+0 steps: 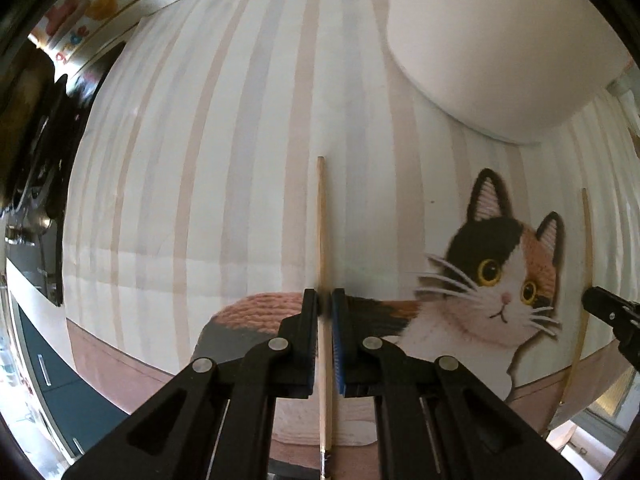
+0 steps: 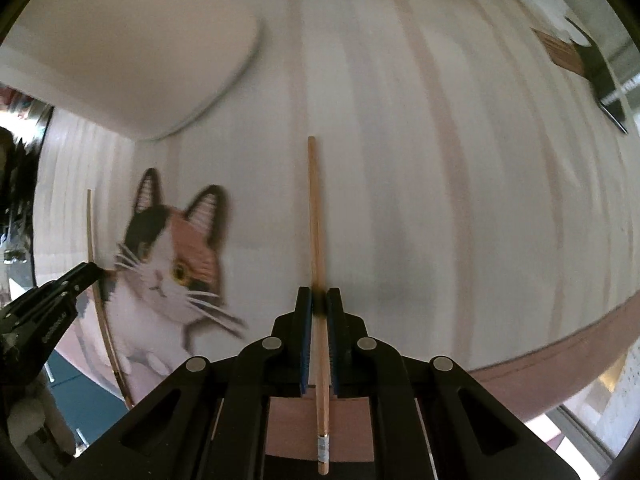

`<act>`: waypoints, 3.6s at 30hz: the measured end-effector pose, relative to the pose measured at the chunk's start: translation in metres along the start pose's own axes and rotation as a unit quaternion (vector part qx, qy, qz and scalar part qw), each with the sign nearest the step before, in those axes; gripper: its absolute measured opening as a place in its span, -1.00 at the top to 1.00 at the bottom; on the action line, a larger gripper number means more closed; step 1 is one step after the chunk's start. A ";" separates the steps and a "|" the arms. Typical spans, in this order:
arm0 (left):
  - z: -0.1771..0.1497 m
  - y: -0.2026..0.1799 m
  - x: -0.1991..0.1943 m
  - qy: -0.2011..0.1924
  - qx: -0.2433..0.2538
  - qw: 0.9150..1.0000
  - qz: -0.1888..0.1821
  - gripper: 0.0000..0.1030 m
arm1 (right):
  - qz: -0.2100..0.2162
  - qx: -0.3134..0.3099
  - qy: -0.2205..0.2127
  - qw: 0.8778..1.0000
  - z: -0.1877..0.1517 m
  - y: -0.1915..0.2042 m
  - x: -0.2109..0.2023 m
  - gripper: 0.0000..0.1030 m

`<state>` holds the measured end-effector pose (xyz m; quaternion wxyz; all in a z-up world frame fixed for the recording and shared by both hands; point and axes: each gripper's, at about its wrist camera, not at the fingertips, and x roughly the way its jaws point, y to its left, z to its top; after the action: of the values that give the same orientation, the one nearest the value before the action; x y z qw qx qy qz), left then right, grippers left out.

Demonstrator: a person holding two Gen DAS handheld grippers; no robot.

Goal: Organize utensils
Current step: 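Grasp a chopstick with the left tool while the right tool grasps another, then lift both chopsticks up over the pink holder, then drop both chopsticks into the pink holder by opening both tools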

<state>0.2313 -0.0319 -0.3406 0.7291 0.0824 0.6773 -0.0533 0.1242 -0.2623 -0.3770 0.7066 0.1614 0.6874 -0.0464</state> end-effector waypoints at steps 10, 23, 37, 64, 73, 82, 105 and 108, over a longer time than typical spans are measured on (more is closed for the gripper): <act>-0.002 0.027 0.005 -0.002 -0.007 1.000 -0.010 0.91 | -0.026 -0.051 0.030 0.998 0.005 0.040 0.009 0.84; 0.003 0.007 0.006 -0.016 0.010 1.000 -0.005 0.91 | -0.052 -0.084 0.007 0.995 0.019 0.066 0.008 0.85; 0.007 -0.005 -0.006 -0.044 0.012 0.999 0.003 0.91 | -0.058 -0.095 0.034 0.993 0.044 0.064 0.014 0.85; 0.023 0.033 -0.171 -0.249 -0.039 0.968 -0.018 0.92 | 0.002 -0.015 -0.258 0.966 0.034 0.050 -0.160 0.86; 0.032 0.053 -0.259 -0.319 -0.067 0.942 -0.084 0.92 | 0.054 0.010 -0.337 0.940 0.047 0.053 -0.235 0.86; 0.059 0.053 -0.342 -0.387 -0.072 0.910 -0.129 0.92 | 0.110 0.001 -0.430 0.896 0.092 0.078 -0.329 0.86; 0.140 0.029 -0.266 -0.296 -0.097 0.942 -0.127 0.88 | 0.102 -0.023 -0.476 0.873 0.211 0.131 -0.278 0.86; 0.129 0.031 -0.277 -0.301 -0.095 0.940 -0.127 0.78 | 0.098 -0.053 -0.461 0.880 0.209 0.137 -0.269 0.86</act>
<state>0.3422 -0.0361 -0.0541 0.8907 -0.0942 0.4327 -0.1030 0.3496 -0.2358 -0.0884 0.9522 0.1501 0.2659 -0.0096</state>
